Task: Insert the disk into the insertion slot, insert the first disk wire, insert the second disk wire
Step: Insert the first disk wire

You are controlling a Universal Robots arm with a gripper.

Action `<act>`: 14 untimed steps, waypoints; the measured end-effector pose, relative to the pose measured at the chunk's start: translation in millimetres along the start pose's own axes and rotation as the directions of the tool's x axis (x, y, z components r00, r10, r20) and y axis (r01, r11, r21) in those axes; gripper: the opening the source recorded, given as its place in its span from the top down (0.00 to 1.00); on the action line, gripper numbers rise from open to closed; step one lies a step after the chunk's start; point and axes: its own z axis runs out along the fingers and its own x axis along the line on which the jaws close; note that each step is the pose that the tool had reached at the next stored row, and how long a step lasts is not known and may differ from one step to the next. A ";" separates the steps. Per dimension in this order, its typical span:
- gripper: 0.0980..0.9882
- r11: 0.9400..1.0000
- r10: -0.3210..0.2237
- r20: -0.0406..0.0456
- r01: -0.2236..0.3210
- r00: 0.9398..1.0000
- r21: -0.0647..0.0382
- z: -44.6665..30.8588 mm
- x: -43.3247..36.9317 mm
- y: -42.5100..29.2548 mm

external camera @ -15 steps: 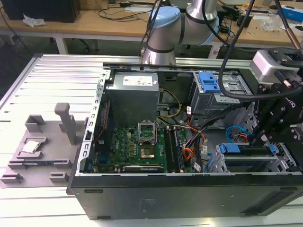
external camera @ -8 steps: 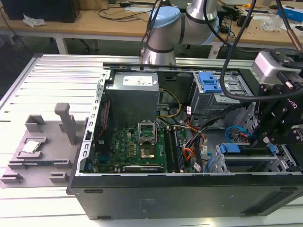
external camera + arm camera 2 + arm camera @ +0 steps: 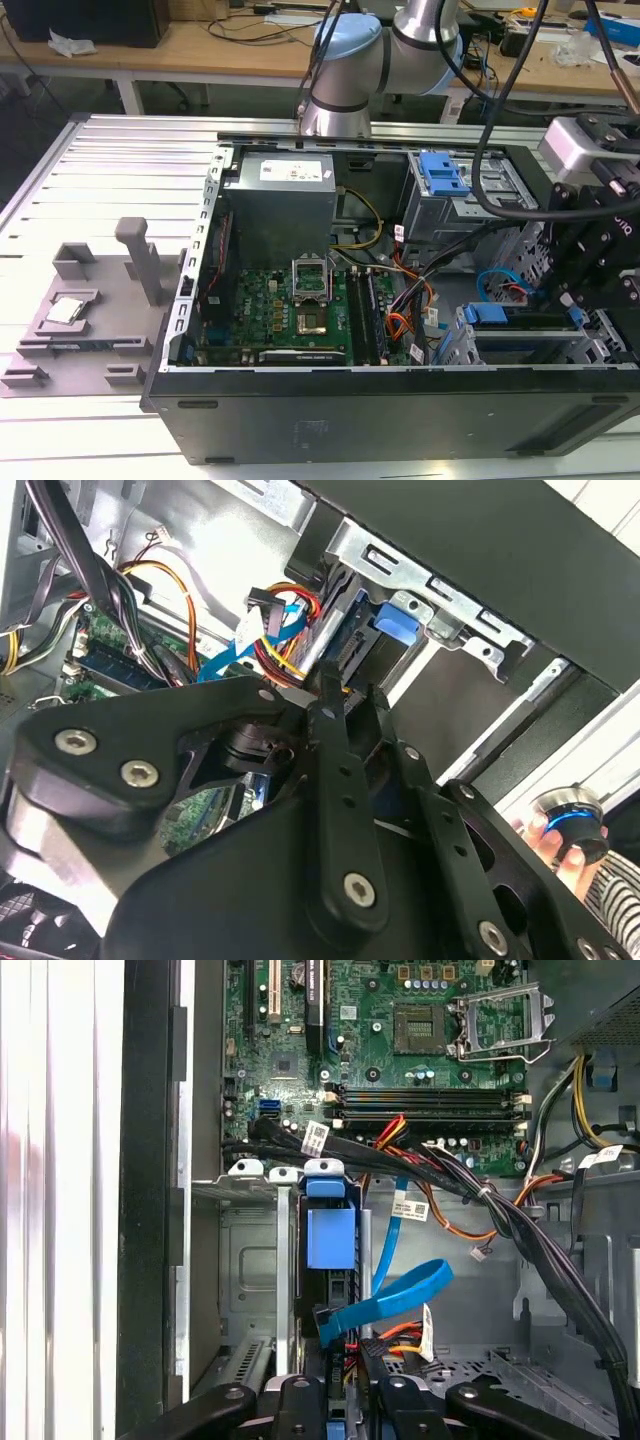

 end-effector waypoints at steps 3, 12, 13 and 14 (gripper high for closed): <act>0.92 1.000 0.000 0.000 0.000 1.000 0.000 0.0 0.0 0.0; 0.92 0.999 0.047 0.001 -0.047 0.999 -0.003 2.3 -0.1 -10.6; 0.92 0.998 0.061 0.001 -0.061 0.998 -0.003 2.6 -0.3 -10.7; 0.92 0.998 0.063 0.001 -0.063 0.998 -0.003 2.7 -0.9 -10.7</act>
